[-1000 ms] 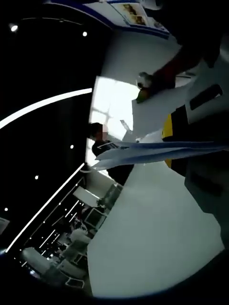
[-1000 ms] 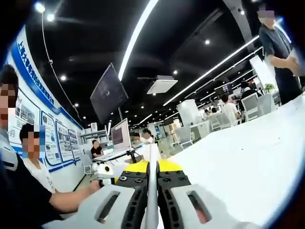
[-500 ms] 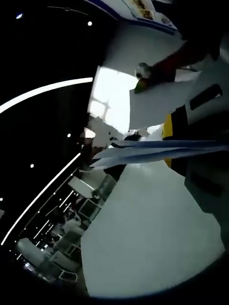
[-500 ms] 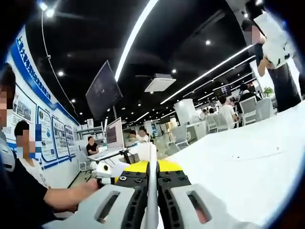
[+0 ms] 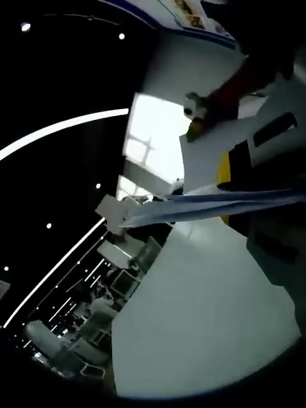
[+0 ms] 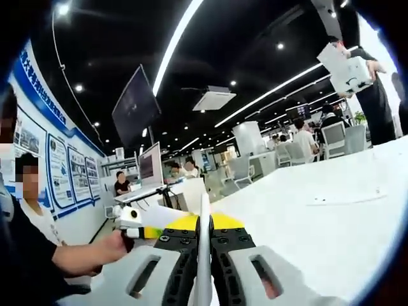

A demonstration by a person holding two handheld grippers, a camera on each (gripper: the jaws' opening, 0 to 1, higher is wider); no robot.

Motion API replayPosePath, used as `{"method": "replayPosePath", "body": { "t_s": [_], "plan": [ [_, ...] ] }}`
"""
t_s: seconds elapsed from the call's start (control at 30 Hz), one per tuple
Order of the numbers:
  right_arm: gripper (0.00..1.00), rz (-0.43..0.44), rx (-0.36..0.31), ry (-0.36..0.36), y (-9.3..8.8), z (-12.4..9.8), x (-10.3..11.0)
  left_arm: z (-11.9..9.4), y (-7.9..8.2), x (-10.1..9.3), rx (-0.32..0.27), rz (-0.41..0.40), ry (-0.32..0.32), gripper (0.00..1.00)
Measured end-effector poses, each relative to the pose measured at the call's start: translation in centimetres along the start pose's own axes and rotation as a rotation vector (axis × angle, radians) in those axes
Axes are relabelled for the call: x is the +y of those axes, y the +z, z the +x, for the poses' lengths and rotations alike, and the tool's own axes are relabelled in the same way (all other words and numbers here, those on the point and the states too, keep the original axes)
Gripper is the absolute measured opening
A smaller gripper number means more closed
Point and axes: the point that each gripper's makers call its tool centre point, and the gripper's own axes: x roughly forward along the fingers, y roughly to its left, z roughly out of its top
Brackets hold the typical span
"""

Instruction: Organize the stack of printing papers by aligning and flattening the scattered papers on the table

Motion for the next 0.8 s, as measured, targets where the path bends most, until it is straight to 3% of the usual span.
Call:
{"method": "replayPosePath", "body": {
  "t_s": [0.37, 0.8],
  "plan": [
    [0.01, 0.023, 0.002, -0.009, -0.4, 0.7, 0.3, 0.4, 0.7, -0.1, -0.021, -0.058, -0.009, 0.09],
    [0.01, 0.052, -0.006, -0.011, 0.0, 1.9, 0.5, 0.6, 1.5, -0.3, -0.022, -0.066, -0.011, 0.09]
  ]
}}
